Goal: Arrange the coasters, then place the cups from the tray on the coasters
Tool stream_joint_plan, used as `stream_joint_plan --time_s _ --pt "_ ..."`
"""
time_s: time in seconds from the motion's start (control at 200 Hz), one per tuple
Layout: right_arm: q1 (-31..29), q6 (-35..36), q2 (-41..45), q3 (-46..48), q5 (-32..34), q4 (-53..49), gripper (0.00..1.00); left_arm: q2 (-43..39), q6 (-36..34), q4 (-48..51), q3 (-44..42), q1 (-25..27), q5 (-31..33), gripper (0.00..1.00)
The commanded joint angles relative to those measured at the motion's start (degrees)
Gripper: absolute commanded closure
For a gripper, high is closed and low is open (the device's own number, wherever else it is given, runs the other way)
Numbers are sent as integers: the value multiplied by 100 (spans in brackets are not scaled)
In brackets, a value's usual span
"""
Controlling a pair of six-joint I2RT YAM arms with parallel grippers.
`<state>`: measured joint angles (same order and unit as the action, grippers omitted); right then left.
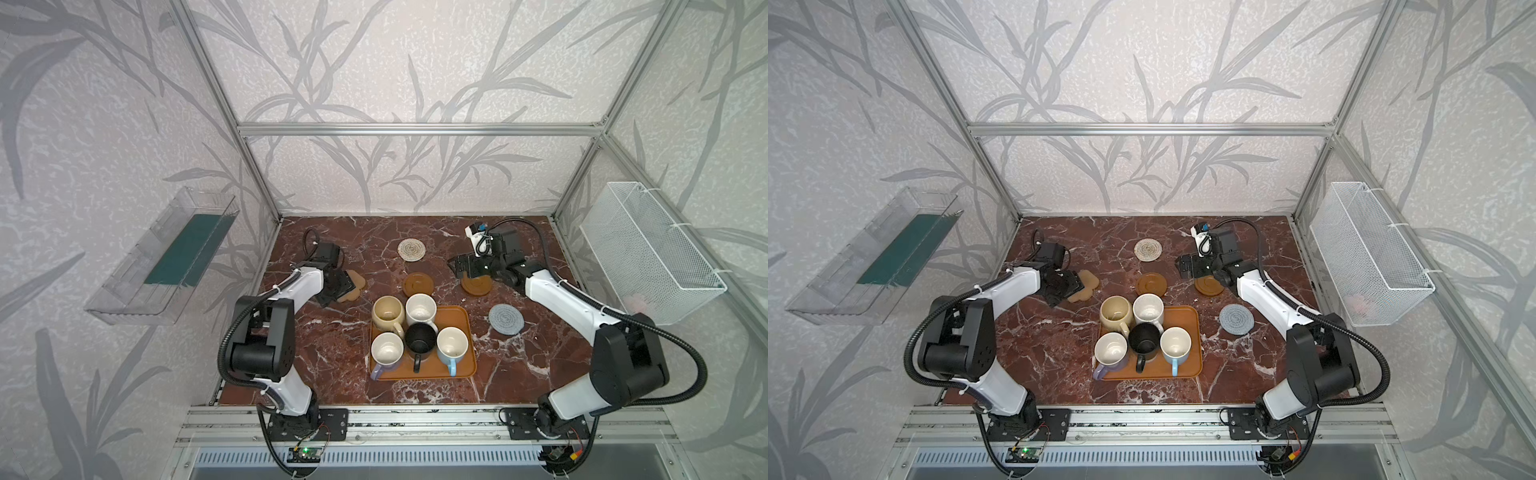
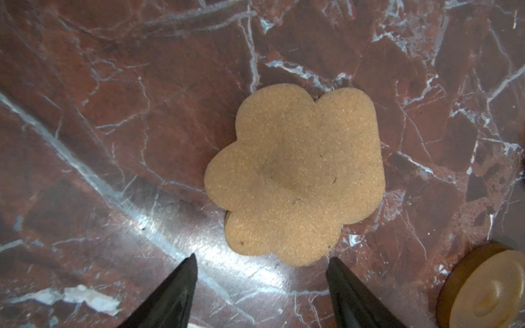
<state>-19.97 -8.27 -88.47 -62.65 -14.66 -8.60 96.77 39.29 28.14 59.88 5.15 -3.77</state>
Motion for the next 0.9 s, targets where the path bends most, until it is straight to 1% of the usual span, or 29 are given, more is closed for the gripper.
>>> stream_joint_plan --time_s 0.0,0.06,0.155,0.395,0.465,0.54,0.6,0.895 --pt "-56 166 -105 -220 -150 -141 2 310 88 -44 109 -9 224 29" --pt "-69 234 -127 -225 -185 -143 2 420 57 23 169 -3 325 31" --pt "-95 273 -178 -264 -208 -205 2 619 -117 324 445 65 721 32" --pt "-113 324 -240 -307 -198 -271 2 1135 -176 479 896 56 781 39" --pt "-113 334 -225 -306 -178 -289 3 1273 -247 569 1059 54 898 44" --pt "-115 335 -220 -306 -154 -296 3 1461 -343 752 1333 59 1146 47" --pt "-113 329 -207 -301 -143 -300 3 1585 -413 843 1515 57 1334 52" --pt "-115 317 -175 -286 -82 -310 3 2056 -419 1022 2187 48 1416 52"
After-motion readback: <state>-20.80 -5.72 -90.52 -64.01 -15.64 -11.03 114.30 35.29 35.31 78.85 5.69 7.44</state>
